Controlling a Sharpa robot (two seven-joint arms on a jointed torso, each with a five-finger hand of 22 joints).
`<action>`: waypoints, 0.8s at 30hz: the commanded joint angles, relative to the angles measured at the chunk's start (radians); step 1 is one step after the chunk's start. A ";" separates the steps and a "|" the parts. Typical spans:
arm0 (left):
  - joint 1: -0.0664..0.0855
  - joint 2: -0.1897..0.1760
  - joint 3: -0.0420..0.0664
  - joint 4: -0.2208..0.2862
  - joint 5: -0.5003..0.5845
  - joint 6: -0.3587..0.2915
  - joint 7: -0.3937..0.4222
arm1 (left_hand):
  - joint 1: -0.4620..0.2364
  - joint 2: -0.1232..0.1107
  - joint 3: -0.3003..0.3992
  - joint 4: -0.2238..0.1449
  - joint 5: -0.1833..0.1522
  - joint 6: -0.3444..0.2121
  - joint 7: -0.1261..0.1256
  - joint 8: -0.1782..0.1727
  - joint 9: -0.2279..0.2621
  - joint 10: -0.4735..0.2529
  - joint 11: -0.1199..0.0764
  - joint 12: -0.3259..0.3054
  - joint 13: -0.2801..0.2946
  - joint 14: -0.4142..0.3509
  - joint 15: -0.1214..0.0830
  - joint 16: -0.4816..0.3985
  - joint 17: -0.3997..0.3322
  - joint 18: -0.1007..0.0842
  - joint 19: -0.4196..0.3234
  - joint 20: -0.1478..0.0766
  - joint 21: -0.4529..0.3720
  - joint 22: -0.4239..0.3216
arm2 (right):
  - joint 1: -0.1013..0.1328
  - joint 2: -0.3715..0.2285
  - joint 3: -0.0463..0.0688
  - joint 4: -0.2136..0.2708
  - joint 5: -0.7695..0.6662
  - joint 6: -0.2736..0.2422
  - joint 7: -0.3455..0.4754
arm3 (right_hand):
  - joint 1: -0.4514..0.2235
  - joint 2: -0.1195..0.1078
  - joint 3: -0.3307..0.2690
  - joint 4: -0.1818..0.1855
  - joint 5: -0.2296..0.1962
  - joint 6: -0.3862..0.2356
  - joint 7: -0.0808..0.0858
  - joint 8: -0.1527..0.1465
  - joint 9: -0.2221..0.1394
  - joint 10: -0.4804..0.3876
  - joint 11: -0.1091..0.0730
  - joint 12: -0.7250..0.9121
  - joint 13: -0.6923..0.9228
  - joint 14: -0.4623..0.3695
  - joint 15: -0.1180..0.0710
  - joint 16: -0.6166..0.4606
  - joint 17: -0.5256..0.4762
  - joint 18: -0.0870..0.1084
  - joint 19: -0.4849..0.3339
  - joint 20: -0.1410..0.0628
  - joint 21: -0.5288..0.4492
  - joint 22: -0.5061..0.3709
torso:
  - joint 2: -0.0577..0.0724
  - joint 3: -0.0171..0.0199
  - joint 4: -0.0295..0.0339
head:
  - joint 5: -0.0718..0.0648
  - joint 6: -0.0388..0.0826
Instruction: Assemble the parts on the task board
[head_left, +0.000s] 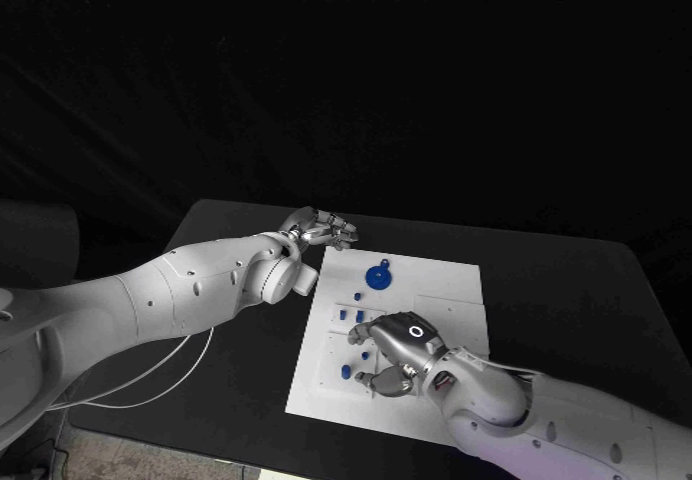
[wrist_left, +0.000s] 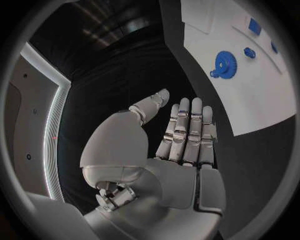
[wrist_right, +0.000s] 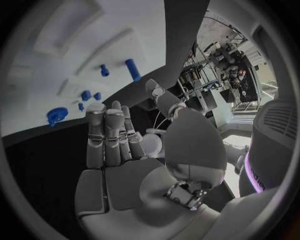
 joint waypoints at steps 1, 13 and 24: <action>0.001 -0.002 0.001 -0.001 0.003 0.014 0.005 | 0.002 0.009 -0.005 0.000 -0.005 -0.006 -0.001 0.003 -0.001 -0.008 0.000 -0.005 -0.001 0.006 0.002 -0.005 0.001 -0.002 0.004 -0.001 -0.006 0.002 | 0.030 -0.068 0.026 0.037 0.234 -0.032 0.054 | -0.009 0.000 0.007 0.025 0.003 0.014 0.008 0.007 0.003 0.041 -0.012 0.033 0.006 0.006 -0.013 0.008 -0.003 0.085 0.012 0.003 -0.007 0.009 | -0.002 0.0006 -0.0015 | -0.019 0.012; -0.002 -0.029 0.000 0.004 0.015 0.022 0.017 | -0.003 0.007 -0.008 0.001 -0.006 -0.006 0.000 0.004 -0.001 -0.008 0.000 -0.005 -0.002 0.006 0.002 -0.007 0.004 -0.003 0.004 0.000 -0.007 0.002 | 0.134 -0.283 0.050 0.005 0.688 0.288 -0.014 | -0.042 0.021 0.024 0.142 -0.009 0.079 -0.028 0.061 0.054 0.197 -0.086 0.299 0.176 0.011 -0.083 0.014 -0.001 0.084 0.024 -0.004 -0.010 0.012 | -0.014 0.0037 -0.0219 | -0.080 0.033; -0.009 -0.065 -0.001 0.047 0.017 0.031 0.023 | -0.013 0.004 -0.014 0.006 -0.006 -0.006 0.000 0.004 -0.001 -0.008 0.000 -0.005 -0.004 0.007 0.003 -0.012 0.008 -0.003 0.004 0.000 -0.009 0.004 | 0.133 -0.368 0.012 0.037 0.710 0.429 -0.272 | -0.089 0.061 0.023 0.217 -0.016 0.065 -0.050 0.050 0.129 0.019 -0.118 1.008 0.812 0.027 -0.114 0.096 0.069 0.085 0.053 -0.027 0.030 0.024 | -0.019 0.0144 -0.0257 | -0.103 0.025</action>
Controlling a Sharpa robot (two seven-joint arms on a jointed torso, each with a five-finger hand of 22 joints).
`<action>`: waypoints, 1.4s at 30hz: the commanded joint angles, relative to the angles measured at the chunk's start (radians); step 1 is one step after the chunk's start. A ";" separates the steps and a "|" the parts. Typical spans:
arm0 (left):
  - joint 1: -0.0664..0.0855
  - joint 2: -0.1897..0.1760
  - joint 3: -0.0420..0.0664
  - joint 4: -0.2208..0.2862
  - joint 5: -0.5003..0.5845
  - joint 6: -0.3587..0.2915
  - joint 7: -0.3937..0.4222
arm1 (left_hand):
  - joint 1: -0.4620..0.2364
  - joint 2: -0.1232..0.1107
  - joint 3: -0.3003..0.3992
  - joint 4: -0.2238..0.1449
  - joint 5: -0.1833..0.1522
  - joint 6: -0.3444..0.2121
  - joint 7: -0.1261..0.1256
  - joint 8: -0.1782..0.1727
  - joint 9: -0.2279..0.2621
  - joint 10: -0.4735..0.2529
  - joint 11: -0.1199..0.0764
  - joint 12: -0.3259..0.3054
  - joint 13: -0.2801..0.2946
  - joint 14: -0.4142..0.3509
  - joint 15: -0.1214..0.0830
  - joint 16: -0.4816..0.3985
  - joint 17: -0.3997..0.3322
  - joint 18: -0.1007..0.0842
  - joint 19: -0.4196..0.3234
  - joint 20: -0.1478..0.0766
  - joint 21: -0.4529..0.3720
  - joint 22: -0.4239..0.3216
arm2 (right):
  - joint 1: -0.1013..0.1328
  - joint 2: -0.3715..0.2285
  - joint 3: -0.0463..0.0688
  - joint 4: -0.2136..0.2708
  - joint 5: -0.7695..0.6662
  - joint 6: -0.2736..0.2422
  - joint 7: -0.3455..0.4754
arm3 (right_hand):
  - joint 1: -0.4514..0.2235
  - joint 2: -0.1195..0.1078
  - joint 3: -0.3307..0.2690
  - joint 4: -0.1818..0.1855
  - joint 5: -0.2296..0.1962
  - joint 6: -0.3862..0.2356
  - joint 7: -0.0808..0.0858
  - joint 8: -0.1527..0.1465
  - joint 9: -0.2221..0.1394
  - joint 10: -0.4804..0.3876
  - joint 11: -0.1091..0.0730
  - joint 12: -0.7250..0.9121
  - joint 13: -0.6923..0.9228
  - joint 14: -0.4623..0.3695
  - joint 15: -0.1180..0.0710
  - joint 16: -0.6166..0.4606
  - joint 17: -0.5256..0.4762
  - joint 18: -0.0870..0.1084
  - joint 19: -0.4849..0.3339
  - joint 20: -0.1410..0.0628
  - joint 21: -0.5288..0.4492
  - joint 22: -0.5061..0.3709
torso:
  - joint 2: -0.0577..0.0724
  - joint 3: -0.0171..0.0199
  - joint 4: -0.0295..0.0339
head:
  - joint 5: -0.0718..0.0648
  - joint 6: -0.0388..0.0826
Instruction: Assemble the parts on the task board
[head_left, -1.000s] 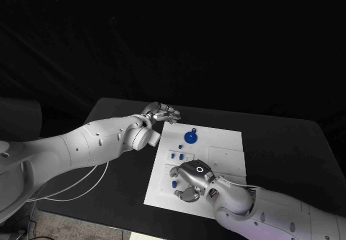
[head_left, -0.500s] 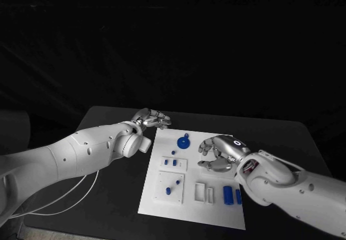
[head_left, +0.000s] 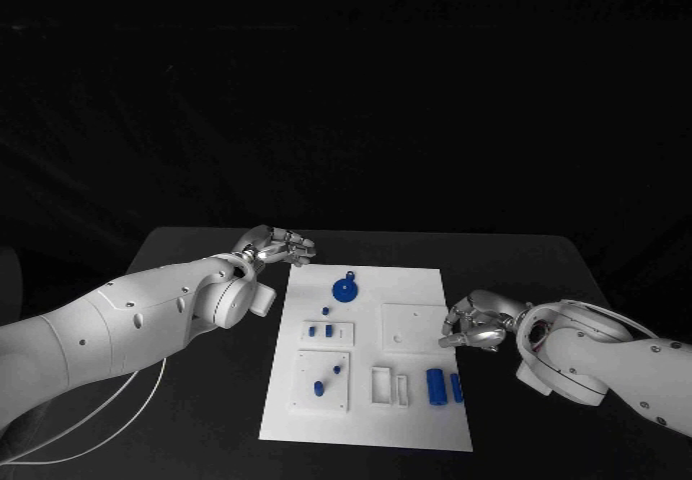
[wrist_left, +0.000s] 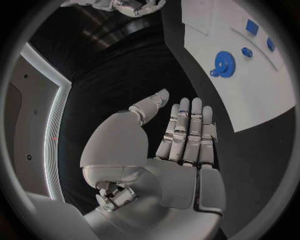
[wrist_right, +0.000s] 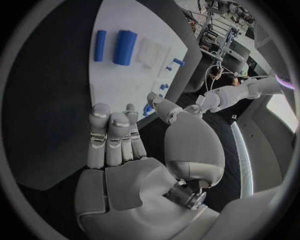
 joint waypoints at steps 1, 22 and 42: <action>0.000 -0.009 0.000 0.015 0.010 0.021 0.021 | -0.008 -0.001 -0.007 0.000 -0.006 -0.007 0.000 0.004 -0.001 -0.008 0.000 -0.005 -0.002 0.007 0.003 -0.004 0.001 -0.003 0.004 0.000 -0.007 0.002 | -0.003 -0.013 -0.017 0.009 0.048 0.127 -0.158 | -0.025 -0.003 0.007 0.022 -0.004 0.004 0.006 -0.005 0.008 0.006 -0.001 0.051 0.039 0.002 0.002 0.027 0.024 0.036 0.006 -0.009 0.015 0.025 | -0.003 0.0044 -0.0040 | -0.009 -0.004; -0.005 -0.021 0.000 0.044 0.016 0.027 0.022 | -0.023 -0.003 -0.015 0.009 -0.006 -0.008 0.000 0.004 -0.002 -0.009 0.001 -0.005 -0.004 0.007 0.003 -0.011 0.008 -0.003 0.004 0.000 -0.010 0.004 | -0.067 0.029 -0.048 0.031 0.050 0.099 -0.230 | -0.175 0.000 -0.008 0.150 -0.005 0.018 0.001 -0.015 0.023 0.059 -0.004 0.163 0.160 -0.009 -0.001 0.069 0.074 0.036 0.007 -0.032 0.074 0.024 | -0.003 0.0011 -0.0025 | -0.017 -0.023; -0.005 -0.029 0.000 0.036 0.016 0.040 0.018 | -0.032 -0.008 -0.021 0.014 -0.009 -0.009 0.000 0.004 -0.003 -0.010 0.001 -0.006 -0.006 0.007 0.003 -0.016 0.012 -0.003 0.004 0.001 -0.012 0.006 | -0.093 0.137 -0.049 -0.050 -0.047 0.043 -0.232 | -0.173 0.003 -0.017 0.143 -0.005 0.020 0.002 -0.022 0.023 0.075 -0.003 0.182 0.183 -0.010 -0.001 0.073 0.082 0.036 0.000 -0.038 0.089 0.023 | -0.003 0.0008 -0.0036 | -0.007 -0.029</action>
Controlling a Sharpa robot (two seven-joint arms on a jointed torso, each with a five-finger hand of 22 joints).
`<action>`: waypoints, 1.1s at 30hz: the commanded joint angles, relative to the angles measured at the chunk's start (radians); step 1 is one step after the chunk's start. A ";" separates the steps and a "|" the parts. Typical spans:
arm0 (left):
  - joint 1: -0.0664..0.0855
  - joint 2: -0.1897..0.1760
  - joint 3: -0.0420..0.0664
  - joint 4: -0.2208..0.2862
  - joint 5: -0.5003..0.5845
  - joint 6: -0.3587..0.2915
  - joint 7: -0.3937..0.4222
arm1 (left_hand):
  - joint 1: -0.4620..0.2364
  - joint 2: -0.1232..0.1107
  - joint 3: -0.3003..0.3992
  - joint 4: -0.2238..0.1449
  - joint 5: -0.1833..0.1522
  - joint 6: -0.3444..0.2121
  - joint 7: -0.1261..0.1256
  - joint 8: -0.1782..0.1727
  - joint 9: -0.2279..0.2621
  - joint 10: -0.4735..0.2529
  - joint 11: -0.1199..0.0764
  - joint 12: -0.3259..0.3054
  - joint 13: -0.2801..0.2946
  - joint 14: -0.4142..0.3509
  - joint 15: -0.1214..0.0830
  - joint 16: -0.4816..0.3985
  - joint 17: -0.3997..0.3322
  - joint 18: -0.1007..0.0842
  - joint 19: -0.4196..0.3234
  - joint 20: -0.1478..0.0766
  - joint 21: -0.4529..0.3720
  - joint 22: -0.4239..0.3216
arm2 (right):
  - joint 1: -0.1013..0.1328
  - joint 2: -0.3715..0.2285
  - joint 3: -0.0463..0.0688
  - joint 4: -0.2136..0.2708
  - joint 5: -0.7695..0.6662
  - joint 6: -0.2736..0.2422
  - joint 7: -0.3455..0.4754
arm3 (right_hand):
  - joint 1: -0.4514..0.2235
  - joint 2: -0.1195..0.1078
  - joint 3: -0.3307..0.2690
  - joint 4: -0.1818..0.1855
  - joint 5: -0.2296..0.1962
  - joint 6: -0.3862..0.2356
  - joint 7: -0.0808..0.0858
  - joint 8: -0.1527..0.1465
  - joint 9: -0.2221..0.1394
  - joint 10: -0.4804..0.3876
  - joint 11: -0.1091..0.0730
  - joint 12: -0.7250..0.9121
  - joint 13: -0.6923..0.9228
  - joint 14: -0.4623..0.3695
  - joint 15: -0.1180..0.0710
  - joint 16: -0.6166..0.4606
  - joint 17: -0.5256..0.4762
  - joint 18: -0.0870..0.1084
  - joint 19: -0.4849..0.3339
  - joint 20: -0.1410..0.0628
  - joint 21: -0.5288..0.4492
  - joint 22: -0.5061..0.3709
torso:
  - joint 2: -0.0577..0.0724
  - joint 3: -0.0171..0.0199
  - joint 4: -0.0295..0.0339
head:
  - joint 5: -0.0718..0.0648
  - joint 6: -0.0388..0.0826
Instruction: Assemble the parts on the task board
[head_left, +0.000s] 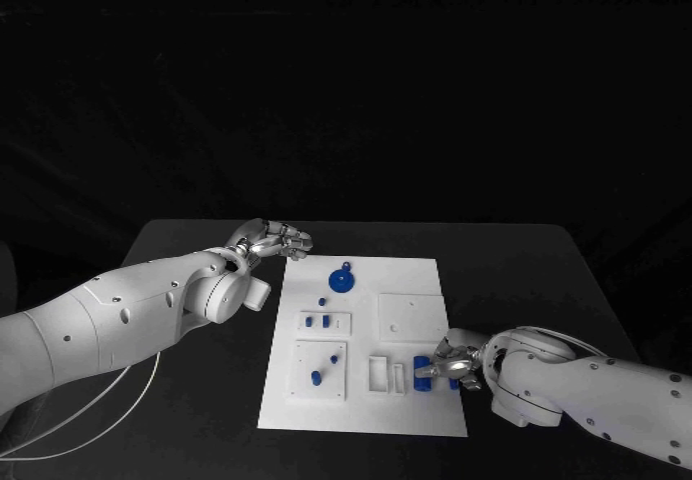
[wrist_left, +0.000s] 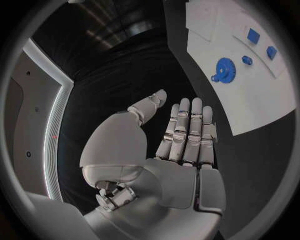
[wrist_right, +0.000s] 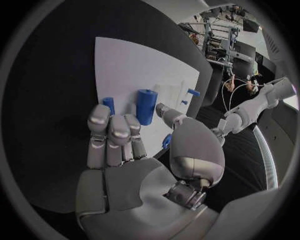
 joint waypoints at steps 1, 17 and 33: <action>0.001 -0.001 0.000 0.001 0.006 0.021 0.011 | -0.009 -0.001 -0.005 -0.001 -0.005 -0.010 0.000 0.004 -0.001 -0.006 -0.003 -0.006 -0.001 0.007 0.004 -0.004 0.001 -0.003 0.004 0.001 -0.005 0.001 | -0.005 0.015 -0.003 -0.010 -0.059 -0.020 -0.010 | -0.001 0.000 -0.003 -0.003 -0.005 0.005 0.010 -0.006 -0.006 0.011 -0.002 0.010 0.005 -0.006 0.000 0.004 0.002 0.063 0.001 -0.003 0.005 0.023 | 0.000 -0.0004 -0.0002 | 0.001 0.002; 0.001 -0.003 0.000 0.005 0.006 0.022 0.004 | -0.010 -0.001 -0.006 0.000 -0.005 -0.010 0.000 0.004 -0.001 -0.007 -0.003 -0.006 -0.002 0.007 0.004 -0.006 0.003 -0.003 0.003 0.000 -0.006 0.002 | -0.025 0.087 -0.020 -0.043 -0.052 -0.019 -0.008 | 0.033 0.029 -0.015 -0.064 -0.005 0.019 0.007 -0.011 -0.003 0.021 -0.004 0.015 0.016 -0.006 -0.002 0.001 0.007 0.063 -0.011 -0.003 0.021 0.021 | 0.000 -0.0009 0.0002 | 0.008 -0.004; 0.001 -0.004 0.000 0.008 0.005 0.022 0.002 | -0.008 -0.002 -0.006 -0.001 -0.005 -0.010 0.000 0.004 -0.001 -0.007 -0.003 -0.006 -0.002 0.006 0.004 -0.007 0.004 -0.002 0.003 0.000 -0.006 0.003 | -0.027 0.089 -0.020 -0.045 -0.019 -0.041 -0.009 | 0.056 0.063 0.011 -0.124 -0.005 0.043 0.002 -0.010 -0.001 0.033 -0.009 0.015 0.021 -0.005 -0.006 -0.003 0.009 0.063 -0.016 0.002 0.029 0.020 | 0.000 -0.0006 -0.0020 | 0.008 -0.003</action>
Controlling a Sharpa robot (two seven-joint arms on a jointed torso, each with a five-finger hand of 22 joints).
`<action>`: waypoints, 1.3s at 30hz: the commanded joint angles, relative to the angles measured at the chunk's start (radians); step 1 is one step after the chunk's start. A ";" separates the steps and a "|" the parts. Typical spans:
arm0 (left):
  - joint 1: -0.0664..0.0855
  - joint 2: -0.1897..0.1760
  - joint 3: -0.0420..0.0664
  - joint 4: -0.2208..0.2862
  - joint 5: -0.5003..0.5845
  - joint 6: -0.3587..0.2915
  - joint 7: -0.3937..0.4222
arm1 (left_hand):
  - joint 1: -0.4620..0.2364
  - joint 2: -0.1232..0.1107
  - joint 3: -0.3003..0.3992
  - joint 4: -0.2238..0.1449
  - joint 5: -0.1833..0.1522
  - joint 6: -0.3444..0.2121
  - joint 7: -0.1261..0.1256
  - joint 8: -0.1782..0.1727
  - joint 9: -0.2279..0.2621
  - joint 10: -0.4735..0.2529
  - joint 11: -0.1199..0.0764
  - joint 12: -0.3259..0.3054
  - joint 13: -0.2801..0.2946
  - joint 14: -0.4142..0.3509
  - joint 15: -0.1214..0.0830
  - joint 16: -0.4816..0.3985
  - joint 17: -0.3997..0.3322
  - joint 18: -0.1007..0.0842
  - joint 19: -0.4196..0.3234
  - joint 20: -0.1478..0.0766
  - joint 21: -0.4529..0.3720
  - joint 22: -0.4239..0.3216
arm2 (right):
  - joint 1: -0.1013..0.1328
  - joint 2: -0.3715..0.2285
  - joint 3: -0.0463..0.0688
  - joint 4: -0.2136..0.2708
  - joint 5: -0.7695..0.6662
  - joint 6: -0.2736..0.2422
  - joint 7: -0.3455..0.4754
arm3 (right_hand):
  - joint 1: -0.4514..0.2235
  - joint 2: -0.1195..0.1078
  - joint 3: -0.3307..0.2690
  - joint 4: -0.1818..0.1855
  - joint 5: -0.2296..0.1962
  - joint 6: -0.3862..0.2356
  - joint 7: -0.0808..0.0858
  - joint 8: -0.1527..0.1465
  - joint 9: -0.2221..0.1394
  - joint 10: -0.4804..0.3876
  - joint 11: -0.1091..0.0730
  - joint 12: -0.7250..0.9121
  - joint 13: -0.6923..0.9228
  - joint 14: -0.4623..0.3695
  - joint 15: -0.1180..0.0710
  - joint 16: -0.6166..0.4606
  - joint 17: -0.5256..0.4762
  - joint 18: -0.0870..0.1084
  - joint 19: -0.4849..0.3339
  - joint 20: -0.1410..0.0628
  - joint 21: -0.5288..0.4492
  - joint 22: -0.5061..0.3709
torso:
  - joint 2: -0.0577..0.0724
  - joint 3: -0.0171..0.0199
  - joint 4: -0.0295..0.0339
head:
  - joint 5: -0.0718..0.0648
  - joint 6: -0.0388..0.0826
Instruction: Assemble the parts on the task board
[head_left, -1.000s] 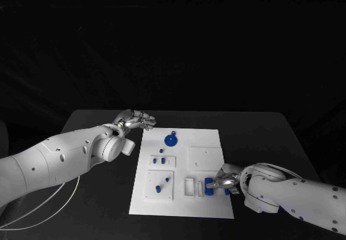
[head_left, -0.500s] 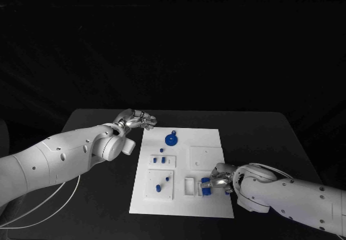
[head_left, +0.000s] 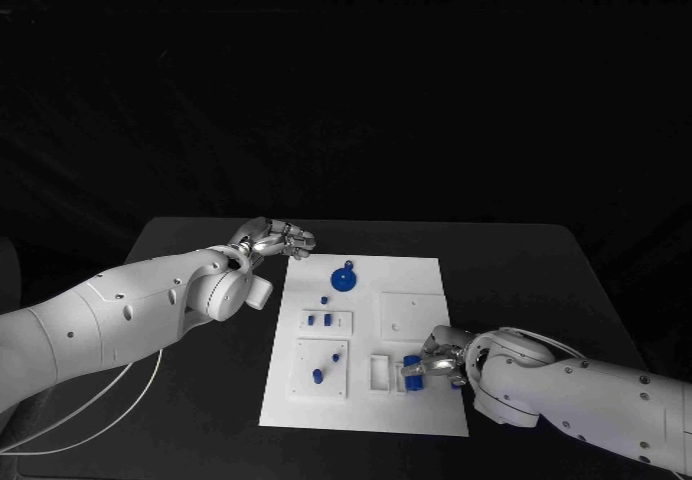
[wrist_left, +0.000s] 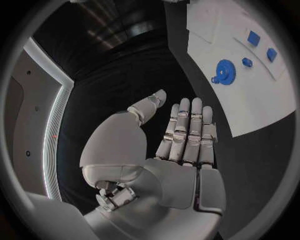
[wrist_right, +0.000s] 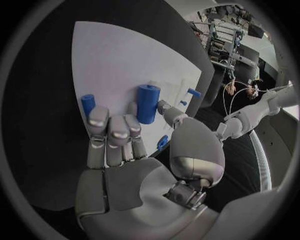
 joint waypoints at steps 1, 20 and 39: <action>0.001 0.001 0.001 0.003 0.004 0.012 0.005 | -0.006 0.000 -0.006 -0.001 -0.005 -0.010 0.000 0.004 -0.001 -0.007 -0.002 -0.006 -0.001 0.006 0.004 -0.005 0.001 -0.002 0.003 0.000 -0.006 0.001 | -0.016 0.009 -0.011 -0.002 0.059 0.009 -0.002 | 0.013 0.023 0.013 -0.017 -0.001 0.013 -0.002 -0.007 -0.254 0.013 -0.001 0.004 0.003 -0.003 -0.005 -0.003 0.001 0.078 -0.007 0.004 0.006 0.020 | 0.000 0.0008 -0.0003 | -0.003 0.002; 0.001 -0.002 0.001 0.004 0.002 0.010 0.002 | -0.004 -0.001 -0.006 -0.002 -0.004 -0.010 -0.001 0.005 -0.001 -0.007 -0.003 -0.006 -0.002 0.007 0.004 -0.006 0.003 -0.002 0.002 0.000 -0.007 0.002 | 0.023 -0.050 -0.010 0.082 0.258 -0.060 0.001 | -0.046 0.028 0.033 -0.091 0.000 0.047 -0.008 -0.015 -0.259 0.039 -0.007 0.004 0.013 0.003 -0.011 -0.010 0.002 0.078 -0.005 0.016 0.018 0.017 | 0.001 0.0013 -0.0011 | 0.004 0.000; 0.002 0.002 0.001 0.006 0.002 0.012 0.000 | -0.003 -0.002 -0.006 -0.002 -0.004 -0.009 -0.001 0.005 -0.001 -0.007 -0.003 -0.005 -0.002 0.007 0.004 -0.008 0.005 -0.002 0.002 0.001 -0.008 0.003 | 0.042 0.010 -0.009 0.064 0.286 -0.048 -0.006 | -0.057 0.010 0.039 -0.088 0.000 0.053 -0.010 -0.017 -0.258 0.038 -0.009 -0.001 0.012 0.003 -0.013 -0.012 0.003 0.078 -0.003 0.014 0.017 0.015 | 0.001 0.0001 0.0002 | 0.003 0.001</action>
